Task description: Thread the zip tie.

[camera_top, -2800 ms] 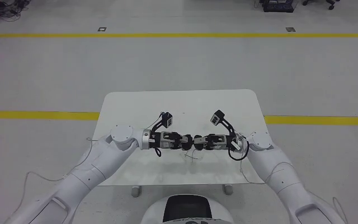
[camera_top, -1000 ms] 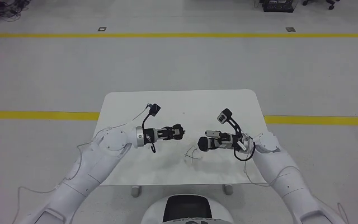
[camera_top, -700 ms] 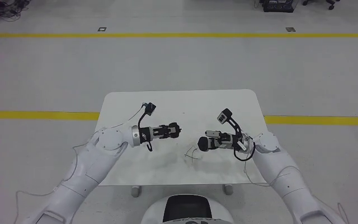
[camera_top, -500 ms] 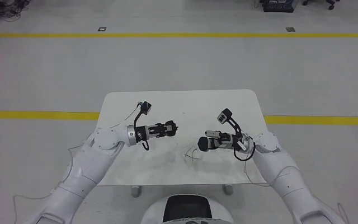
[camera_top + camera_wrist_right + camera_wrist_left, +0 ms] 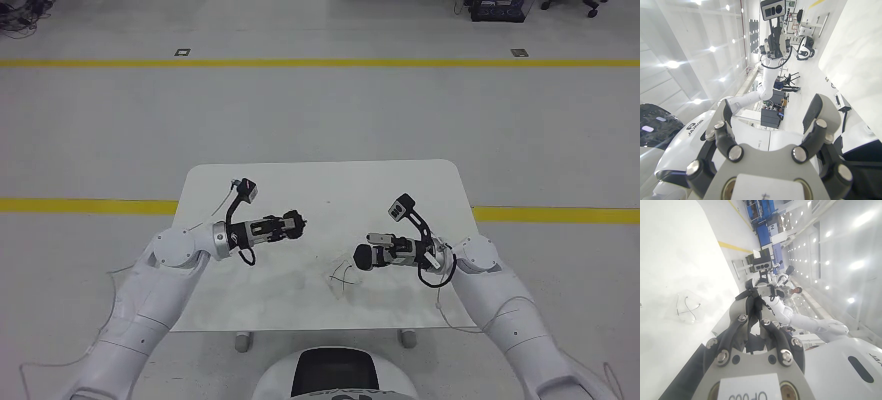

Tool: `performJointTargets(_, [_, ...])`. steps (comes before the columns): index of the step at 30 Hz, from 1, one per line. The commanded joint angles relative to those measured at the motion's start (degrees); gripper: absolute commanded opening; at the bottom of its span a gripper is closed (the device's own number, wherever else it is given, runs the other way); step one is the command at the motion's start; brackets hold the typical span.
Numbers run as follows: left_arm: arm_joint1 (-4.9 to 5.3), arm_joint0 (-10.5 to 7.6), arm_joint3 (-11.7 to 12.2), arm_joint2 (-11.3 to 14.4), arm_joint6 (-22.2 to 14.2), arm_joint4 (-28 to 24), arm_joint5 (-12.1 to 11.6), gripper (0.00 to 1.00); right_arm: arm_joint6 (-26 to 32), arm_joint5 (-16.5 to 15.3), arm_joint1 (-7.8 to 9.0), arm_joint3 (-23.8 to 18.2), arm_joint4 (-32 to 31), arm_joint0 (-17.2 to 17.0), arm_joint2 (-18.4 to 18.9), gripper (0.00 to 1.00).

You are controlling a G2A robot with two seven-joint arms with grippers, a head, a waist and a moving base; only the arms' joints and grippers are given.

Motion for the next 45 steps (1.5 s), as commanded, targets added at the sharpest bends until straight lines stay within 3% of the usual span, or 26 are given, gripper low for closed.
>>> performJointTargets(1, [-0.34, 0.34, 0.13, -1.18, -1.22, -0.33, 0.00, 0.00, 0.00, 0.00, 0.00, 0.00, 0.00, 0.00, 0.00, 1.00])
performJointTargets(6, [-1.13, 0.97, 0.07, -3.35, -4.37, -0.79, 0.00, 0.00, -1.26, 0.11, 0.03, -0.25, -0.93, -0.08, 0.01, 1.00])
performJointTargets(9, [-1.13, 0.97, 0.07, -3.35, -4.37, -0.79, 0.00, 0.00, -9.48, 3.74, 0.68, -4.10, -10.76, -0.88, 0.30, 1.00])
performJointTargets(10, [-1.13, 0.97, 0.07, -3.35, -4.37, -0.79, 0.00, 0.00, -12.45, 6.14, 0.94, -6.08, -14.25, -1.37, 0.49, 1.00])
performJointTargets(14, [-1.13, 0.97, 0.07, -3.35, -4.37, -0.79, 0.00, 0.00, -20.85, 21.75, 1.94, -16.83, -27.13, -3.98, 0.19, 1.00])
performJointTargets(18, [-1.13, 0.97, 0.07, -3.35, -4.37, -0.79, 0.00, 0.00, -23.39, 34.07, 2.38, -24.09, -36.11, -5.27, -2.21, 1.00])
performJointTargets(20, [-1.13, 0.97, 0.07, -3.35, -4.37, -0.79, 0.00, 0.00, -24.38, 38.33, 2.50, -26.72, -41.24, -5.40, -4.09, 1.00])
performJointTargets(30, [-1.13, 0.97, 0.07, -3.35, -4.37, -0.79, 0.00, 0.00, -24.91, 38.92, 2.59, -27.92, -43.24, -5.74, -4.78, 1.00])
performJointTargets(35, [-1.13, 0.97, 0.07, -3.35, -4.37, -0.79, 0.00, 0.00, -28.43, 38.95, 2.11, -26.21, -49.17, -4.99, -7.04, 1.00])
performJointTargets(40, [-1.13, 0.97, 0.07, -3.35, -4.37, -0.79, 0.00, 0.00, -28.19, 38.95, 0.08, -21.98, -54.46, -1.92, -9.02, 1.00])
performJointTargets(45, [-1.13, 0.97, 0.07, -3.35, -4.37, -0.79, 0.00, 0.00, -25.26, 38.95, -3.50, -18.23, -61.45, 1.01, -10.31, 1.00])
